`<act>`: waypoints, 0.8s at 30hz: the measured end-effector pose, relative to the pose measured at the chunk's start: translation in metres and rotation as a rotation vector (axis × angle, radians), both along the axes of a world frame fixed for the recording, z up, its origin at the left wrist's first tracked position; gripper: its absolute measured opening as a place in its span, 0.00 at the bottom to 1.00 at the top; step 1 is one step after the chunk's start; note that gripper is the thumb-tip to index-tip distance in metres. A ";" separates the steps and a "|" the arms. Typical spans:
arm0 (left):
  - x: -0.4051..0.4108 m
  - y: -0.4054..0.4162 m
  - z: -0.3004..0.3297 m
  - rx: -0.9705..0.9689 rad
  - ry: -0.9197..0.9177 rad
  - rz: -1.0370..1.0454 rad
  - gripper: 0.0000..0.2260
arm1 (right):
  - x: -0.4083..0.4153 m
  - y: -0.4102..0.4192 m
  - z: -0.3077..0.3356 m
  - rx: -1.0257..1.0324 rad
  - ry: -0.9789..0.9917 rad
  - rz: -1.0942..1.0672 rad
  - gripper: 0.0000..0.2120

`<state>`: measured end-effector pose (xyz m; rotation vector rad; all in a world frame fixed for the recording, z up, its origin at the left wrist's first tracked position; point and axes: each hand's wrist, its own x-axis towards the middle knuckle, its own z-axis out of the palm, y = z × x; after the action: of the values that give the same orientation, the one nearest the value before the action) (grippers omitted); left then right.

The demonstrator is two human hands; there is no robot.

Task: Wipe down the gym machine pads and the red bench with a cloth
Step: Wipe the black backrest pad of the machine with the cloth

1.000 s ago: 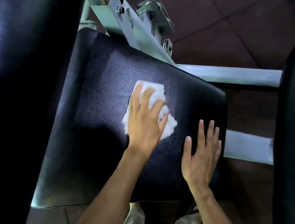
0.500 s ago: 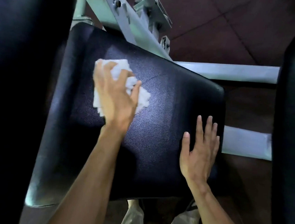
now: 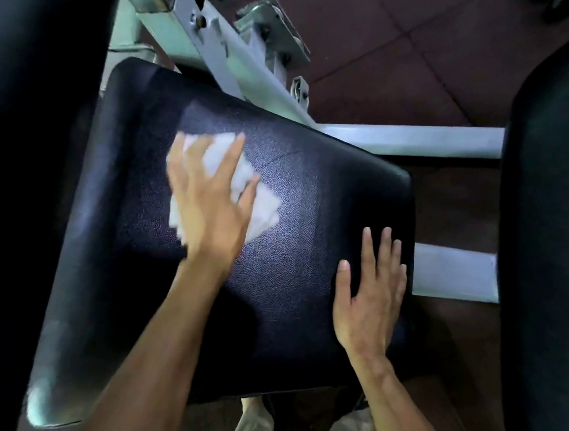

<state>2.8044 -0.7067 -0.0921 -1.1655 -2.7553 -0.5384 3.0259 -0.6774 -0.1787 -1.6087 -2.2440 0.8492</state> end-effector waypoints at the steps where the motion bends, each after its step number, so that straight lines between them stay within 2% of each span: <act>1: -0.010 0.027 -0.002 -0.029 0.012 -0.034 0.20 | 0.000 0.000 0.000 -0.001 0.004 -0.001 0.29; 3: -0.017 0.065 -0.007 -0.098 0.034 -0.087 0.21 | 0.001 0.001 0.000 -0.003 0.009 -0.004 0.29; 6: 0.000 0.058 -0.013 -0.112 0.026 -0.161 0.16 | 0.000 0.000 0.000 -0.007 0.008 0.000 0.29; 10: 0.054 -0.029 -0.012 -0.133 -0.066 -0.283 0.13 | 0.001 0.000 0.001 -0.007 0.010 0.002 0.29; 14: 0.080 -0.120 0.005 -0.201 -0.087 -0.191 0.14 | 0.002 -0.001 0.001 -0.014 0.012 0.016 0.28; 16: 0.066 -0.127 0.010 -0.158 -0.060 -0.138 0.12 | 0.002 0.000 0.000 -0.016 0.014 0.015 0.28; 18: 0.043 -0.100 0.005 -0.112 -0.055 -0.005 0.12 | 0.002 0.000 0.001 -0.024 0.019 0.011 0.28; 20: 0.014 -0.043 0.003 -0.031 -0.133 0.092 0.16 | 0.002 0.000 0.001 -0.022 0.016 0.007 0.28; 22: -0.007 0.018 -0.003 0.014 -0.155 0.045 0.14 | 0.002 0.000 0.000 -0.016 0.012 0.008 0.28; 24: -0.002 0.053 -0.010 -0.038 -0.089 -0.058 0.11 | 0.002 0.002 0.000 -0.013 0.012 0.008 0.28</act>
<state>2.8026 -0.6534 -0.1022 -1.2627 -2.8258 -0.5594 3.0277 -0.6759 -0.1785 -1.5966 -2.2433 0.8749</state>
